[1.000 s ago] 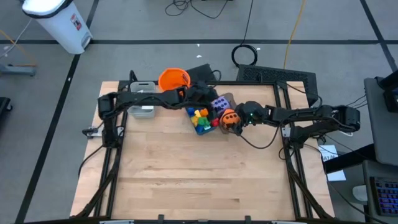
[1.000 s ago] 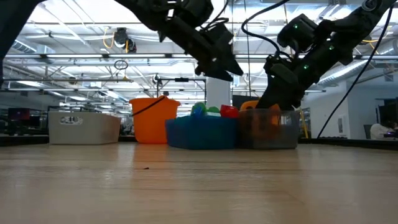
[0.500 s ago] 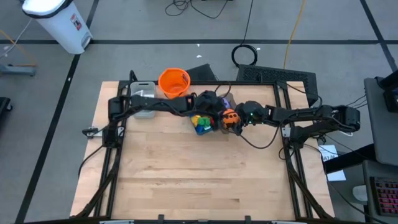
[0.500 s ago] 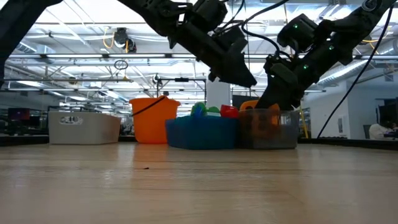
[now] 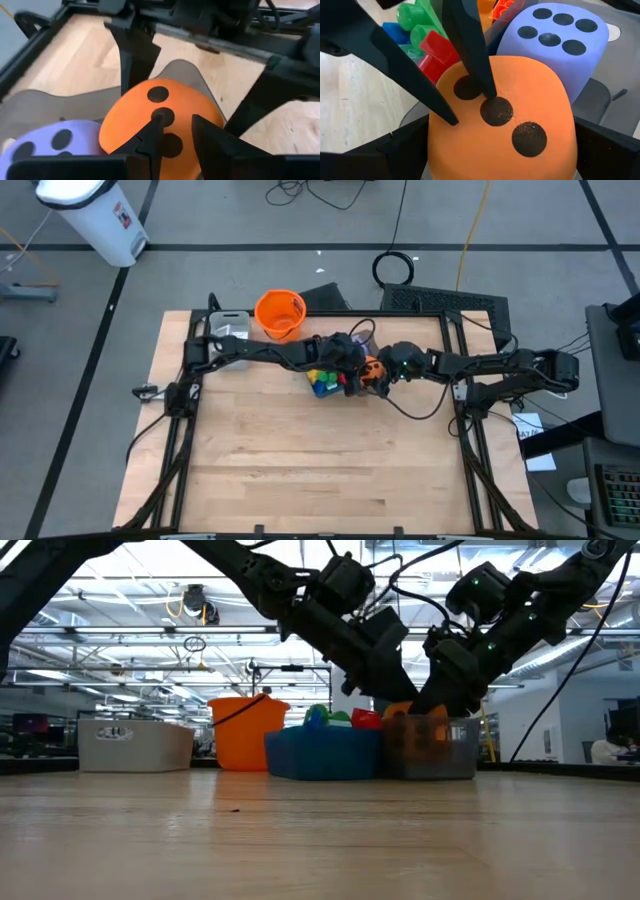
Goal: Pick & Place Toys
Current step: Put the orange dice into the black bin, then return to Home Position
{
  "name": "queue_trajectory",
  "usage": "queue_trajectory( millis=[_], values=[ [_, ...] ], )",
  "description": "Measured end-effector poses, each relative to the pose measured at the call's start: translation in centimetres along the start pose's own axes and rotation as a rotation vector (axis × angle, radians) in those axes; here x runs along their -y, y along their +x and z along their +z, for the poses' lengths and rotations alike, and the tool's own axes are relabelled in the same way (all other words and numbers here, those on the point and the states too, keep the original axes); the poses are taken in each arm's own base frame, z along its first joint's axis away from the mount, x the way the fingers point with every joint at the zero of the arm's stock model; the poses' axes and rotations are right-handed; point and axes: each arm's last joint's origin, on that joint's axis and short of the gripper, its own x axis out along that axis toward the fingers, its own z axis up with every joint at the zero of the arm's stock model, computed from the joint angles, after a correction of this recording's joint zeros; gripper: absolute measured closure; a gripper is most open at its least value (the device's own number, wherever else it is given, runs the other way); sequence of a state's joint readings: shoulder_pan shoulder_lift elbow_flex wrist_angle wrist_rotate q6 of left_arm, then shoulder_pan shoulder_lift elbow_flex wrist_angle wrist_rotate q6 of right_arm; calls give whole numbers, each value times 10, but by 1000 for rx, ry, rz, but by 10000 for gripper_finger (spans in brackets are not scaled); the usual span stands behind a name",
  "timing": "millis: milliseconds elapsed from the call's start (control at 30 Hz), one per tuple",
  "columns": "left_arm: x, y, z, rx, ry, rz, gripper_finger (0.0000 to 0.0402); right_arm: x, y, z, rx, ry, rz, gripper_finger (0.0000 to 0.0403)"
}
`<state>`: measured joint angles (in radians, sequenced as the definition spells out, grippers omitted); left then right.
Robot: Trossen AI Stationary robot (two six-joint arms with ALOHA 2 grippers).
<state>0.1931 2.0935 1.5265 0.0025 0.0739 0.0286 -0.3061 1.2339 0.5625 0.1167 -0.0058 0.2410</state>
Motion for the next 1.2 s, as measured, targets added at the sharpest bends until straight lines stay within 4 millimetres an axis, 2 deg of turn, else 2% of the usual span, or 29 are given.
queue_trajectory(
  millis=[433, 700, 867, 1033, 1200],
  values=[
    [-9, 3, -12, -90, -51, -10, 296, -3, -1, 7, 65, -32, 62, 7],
    [-13, 5, -15, -96, -37, 29, 296, -8, -11, 16, 138, -48, 135, 7],
    [-12, 5, -12, -73, -63, 23, 295, -7, -22, 21, 181, -52, 100, 7],
    [-13, -1, 1, 23, -136, 19, 295, -6, -36, 26, 249, -48, 46, 7],
    [-13, -30, 28, 106, -169, 7, 295, -7, -56, 34, 335, -46, 64, 7]
  ],
)
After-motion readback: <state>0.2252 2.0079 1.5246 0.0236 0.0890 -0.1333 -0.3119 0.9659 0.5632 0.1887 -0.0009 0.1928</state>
